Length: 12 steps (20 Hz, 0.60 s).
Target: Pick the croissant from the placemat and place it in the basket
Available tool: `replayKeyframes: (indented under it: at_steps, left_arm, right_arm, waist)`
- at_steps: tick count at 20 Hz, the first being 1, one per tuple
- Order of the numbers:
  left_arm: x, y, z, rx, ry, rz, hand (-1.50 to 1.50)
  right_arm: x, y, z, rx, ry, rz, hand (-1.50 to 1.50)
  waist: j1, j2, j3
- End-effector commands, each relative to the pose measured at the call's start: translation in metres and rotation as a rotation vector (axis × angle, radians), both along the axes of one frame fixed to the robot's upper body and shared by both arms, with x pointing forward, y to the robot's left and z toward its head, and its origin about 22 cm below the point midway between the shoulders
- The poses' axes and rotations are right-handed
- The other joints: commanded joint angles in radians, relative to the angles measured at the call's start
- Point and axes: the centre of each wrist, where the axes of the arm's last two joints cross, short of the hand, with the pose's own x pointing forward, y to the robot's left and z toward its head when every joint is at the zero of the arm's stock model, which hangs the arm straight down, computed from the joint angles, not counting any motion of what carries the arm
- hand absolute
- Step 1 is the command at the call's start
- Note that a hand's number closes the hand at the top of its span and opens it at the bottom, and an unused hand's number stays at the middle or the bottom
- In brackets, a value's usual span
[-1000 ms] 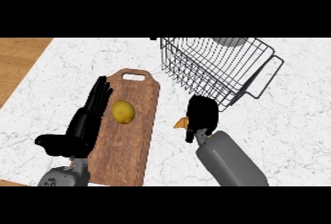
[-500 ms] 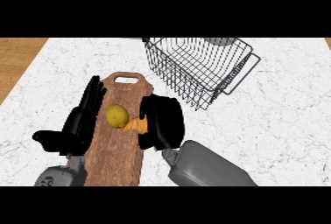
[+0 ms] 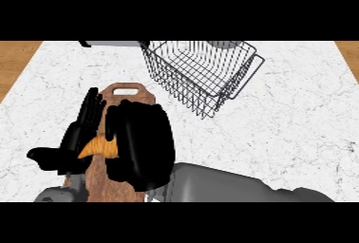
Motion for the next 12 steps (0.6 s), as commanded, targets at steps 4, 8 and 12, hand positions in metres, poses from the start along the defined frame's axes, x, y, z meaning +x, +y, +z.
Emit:
replayKeyframes:
  at_steps: [4, 8, 12]
  left_arm:
    - [-0.01, 0.018, 0.005, 0.012, 0.015, 0.029, 0.0]
    - [-0.014, 0.011, 0.001, 0.005, -0.003, 0.053, 0.0]
    - [-0.006, 0.021, 0.013, 0.005, -0.008, 0.054, 0.0]
  right_arm:
    - [-0.003, 0.005, 0.016, 0.009, 0.106, -0.201, 1.5]
    - [0.025, -0.003, 0.026, -0.095, 0.06, -0.293, 1.5]
    - [0.037, -0.02, 0.028, -0.15, 0.05, -0.331, 1.5]
  waist:
    - [-0.036, -0.007, 0.0]
    - [-0.053, -0.004, 0.001]
    - [-0.057, -0.002, 0.001]
